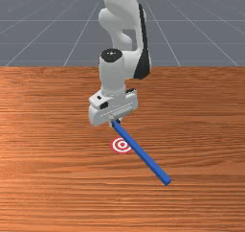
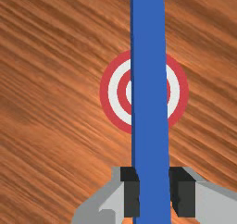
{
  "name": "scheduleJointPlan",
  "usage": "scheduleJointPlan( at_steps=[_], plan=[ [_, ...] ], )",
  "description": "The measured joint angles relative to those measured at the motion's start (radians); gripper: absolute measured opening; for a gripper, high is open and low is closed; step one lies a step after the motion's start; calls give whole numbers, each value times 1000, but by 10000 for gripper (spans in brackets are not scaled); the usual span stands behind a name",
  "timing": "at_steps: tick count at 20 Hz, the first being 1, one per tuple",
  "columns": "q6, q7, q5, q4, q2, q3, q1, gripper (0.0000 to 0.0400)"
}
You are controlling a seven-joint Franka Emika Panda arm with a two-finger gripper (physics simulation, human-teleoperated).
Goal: Pull the pivot to the target area
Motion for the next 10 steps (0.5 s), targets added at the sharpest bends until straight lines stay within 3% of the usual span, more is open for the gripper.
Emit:
scheduleJointPlan(
  at_steps=[5,6,7,8,9,10],
  plan=[
    [156,-9,30,-114,-42,19,-14,95],
    [44,-41,58,-77,-36,36,-36,95],
    [53,54,27,-81,-36,-9,6,95],
    [35,-75,79,-73,-33,47,-60,95],
    [-37,-7,9,-35,-18,-5,-17,95],
    [18,-111,97,-64,-28,56,-88,95]
  ],
)
